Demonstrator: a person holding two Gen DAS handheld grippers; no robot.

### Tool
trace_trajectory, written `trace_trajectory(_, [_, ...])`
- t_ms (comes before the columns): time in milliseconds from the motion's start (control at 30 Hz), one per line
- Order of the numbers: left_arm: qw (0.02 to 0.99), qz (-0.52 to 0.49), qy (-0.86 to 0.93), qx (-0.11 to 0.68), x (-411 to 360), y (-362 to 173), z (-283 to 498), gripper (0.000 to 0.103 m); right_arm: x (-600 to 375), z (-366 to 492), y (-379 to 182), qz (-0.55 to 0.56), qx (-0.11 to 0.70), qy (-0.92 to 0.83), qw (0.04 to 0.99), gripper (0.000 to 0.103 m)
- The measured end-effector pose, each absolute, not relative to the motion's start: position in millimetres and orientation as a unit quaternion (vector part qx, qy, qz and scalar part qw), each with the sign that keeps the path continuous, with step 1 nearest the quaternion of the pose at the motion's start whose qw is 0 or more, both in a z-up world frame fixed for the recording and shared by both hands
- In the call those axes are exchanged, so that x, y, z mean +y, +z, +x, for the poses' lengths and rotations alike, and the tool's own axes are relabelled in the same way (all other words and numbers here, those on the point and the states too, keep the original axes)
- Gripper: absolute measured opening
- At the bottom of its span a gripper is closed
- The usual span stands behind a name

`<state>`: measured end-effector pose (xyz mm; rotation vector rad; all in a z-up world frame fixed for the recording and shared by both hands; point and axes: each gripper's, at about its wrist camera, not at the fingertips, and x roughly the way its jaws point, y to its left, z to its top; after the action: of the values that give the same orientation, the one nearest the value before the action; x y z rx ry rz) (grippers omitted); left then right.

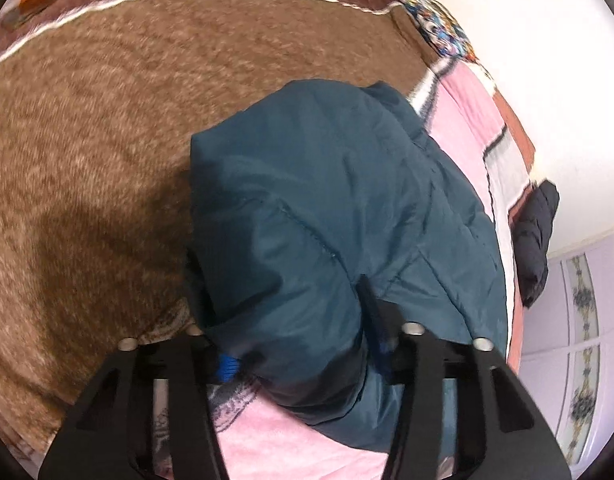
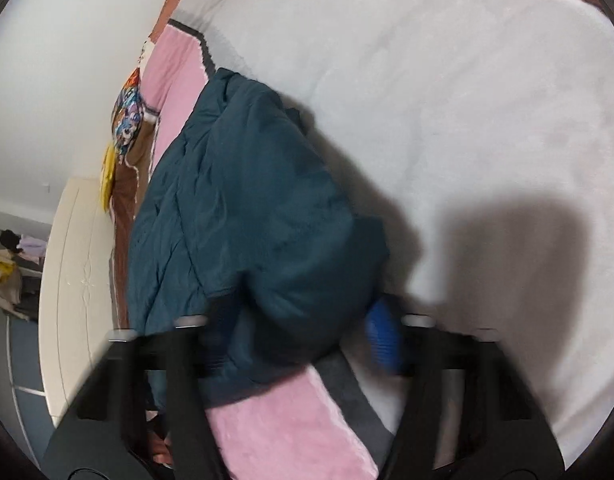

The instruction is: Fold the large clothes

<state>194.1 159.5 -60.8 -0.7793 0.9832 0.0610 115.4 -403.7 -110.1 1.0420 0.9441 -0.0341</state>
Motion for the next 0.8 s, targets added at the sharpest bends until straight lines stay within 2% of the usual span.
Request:
trace_trajectory(33, [0.814,-0.357,0.022,0.457,159.2,-56.6,193.8,0.035,-402.6,115.0,-105.7,0.472,0.432,-0.012,0.768,0.032])
trace_trajectory(100, [0.823,-0.344,0.014,0.452,157.4,-48.5,191.6,0.029,-401.4,109.5,-93.2,0.453,0.425,-0.005,0.784,0.027])
trace_trajectory(200, [0.839,-0.322,-0.001,0.440,156.5,-32.4,180.3,0.024,-402.9,95.7,-79.7,0.450,0.412,0.003,0.792,0.024])
trace_trajectory(433, [0.842,-0.314,-0.028,0.438,166.0,-13.2,136.1,0.023,-399.6,53.6,-64.0,0.427,0.423,0.012,0.799,0.023])
trace_trajectory(800, [0.828,-0.324,-0.044,0.456,184.1,-48.0,76.9,0.023,-381.2,-6.2,-83.1,0.392,0.454,0.004,0.800,0.024])
